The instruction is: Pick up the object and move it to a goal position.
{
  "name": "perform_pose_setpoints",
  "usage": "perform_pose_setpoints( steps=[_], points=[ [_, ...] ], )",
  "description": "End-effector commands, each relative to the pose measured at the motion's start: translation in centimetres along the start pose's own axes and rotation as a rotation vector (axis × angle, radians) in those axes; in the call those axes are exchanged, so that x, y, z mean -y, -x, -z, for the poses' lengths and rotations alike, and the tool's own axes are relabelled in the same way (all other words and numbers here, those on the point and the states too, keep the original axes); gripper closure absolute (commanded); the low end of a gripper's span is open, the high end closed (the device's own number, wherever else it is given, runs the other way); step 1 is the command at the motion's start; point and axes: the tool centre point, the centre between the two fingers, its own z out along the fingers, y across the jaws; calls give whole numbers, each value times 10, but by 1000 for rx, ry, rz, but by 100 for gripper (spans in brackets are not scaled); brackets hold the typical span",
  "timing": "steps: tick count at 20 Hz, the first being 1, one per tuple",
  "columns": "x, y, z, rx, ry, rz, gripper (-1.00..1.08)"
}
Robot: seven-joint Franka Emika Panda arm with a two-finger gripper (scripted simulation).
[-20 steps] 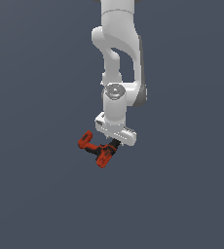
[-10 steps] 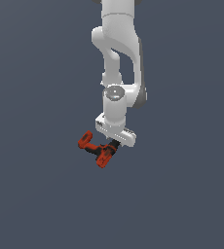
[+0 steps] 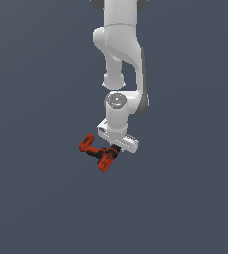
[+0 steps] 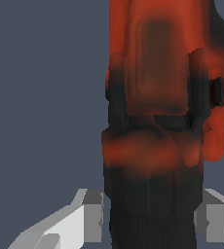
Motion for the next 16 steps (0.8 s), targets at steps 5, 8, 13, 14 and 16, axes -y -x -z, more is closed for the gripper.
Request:
perform_pose_setpoints(
  steps=[5, 8, 13, 14, 16],
  points=[
    [0, 0, -1, -1, 0, -1, 108],
    [0, 0, -1, -1, 0, -1, 108],
    [0, -1, 2, -1, -1, 0, 108],
    [-1, -1, 4, -1, -1, 0, 108],
    [-3, -3, 10, -1, -1, 0, 108]
  ],
)
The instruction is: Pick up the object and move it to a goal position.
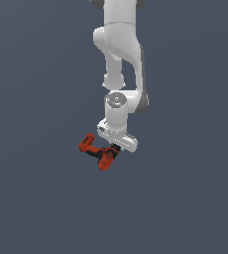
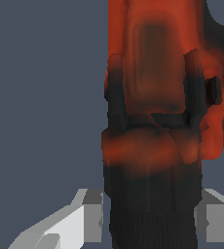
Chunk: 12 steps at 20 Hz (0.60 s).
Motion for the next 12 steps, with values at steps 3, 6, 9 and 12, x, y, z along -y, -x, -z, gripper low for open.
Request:
perform_pose_setpoints(
  steps=[3, 6, 9, 12],
  points=[
    [-5, -7, 18, -4, -2, -1, 108],
    [-10, -12, 35, -4, -2, -1, 108],
    [-18, -19, 58, -4, -3, -2, 108],
    [-27, -27, 85, -4, -3, -2, 108]
  ],
)
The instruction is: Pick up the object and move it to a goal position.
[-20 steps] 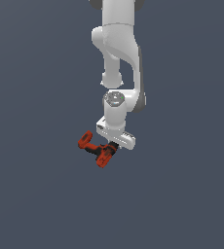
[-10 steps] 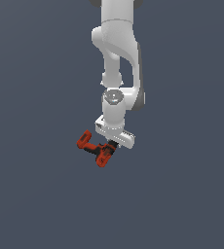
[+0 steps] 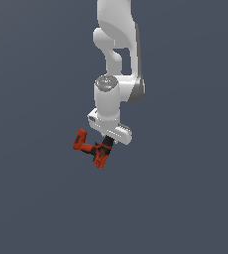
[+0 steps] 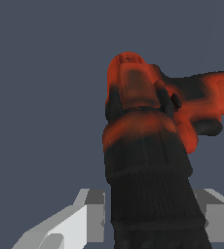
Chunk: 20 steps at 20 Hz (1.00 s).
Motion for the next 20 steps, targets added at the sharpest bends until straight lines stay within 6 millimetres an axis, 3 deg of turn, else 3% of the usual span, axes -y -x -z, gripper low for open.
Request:
perform_pose_setpoints(
  steps=[1, 20],
  points=[
    [-6, -10, 28, -8, -5, 0, 108],
    [-69, -74, 229, -8, -3, -1, 108]
  ],
)
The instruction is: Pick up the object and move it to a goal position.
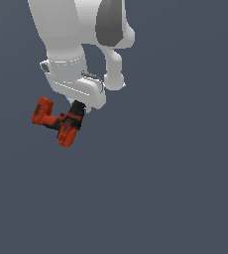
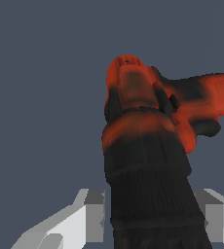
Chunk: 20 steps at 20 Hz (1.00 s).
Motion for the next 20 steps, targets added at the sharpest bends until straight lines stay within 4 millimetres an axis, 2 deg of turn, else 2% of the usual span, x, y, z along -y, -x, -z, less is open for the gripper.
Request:
perform_pose_setpoints(
  steps=[1, 5, 10, 15, 20],
  points=[
    [-7, -10, 30, -7, -3, 1, 108],
    [-17, -22, 63, -7, -3, 1, 108],
    [-25, -33, 93, -7, -2, 2, 108],
    [-30, -40, 111, -7, -2, 2, 108],
    [-32, -44, 118, -7, -2, 2, 108]
  ],
)
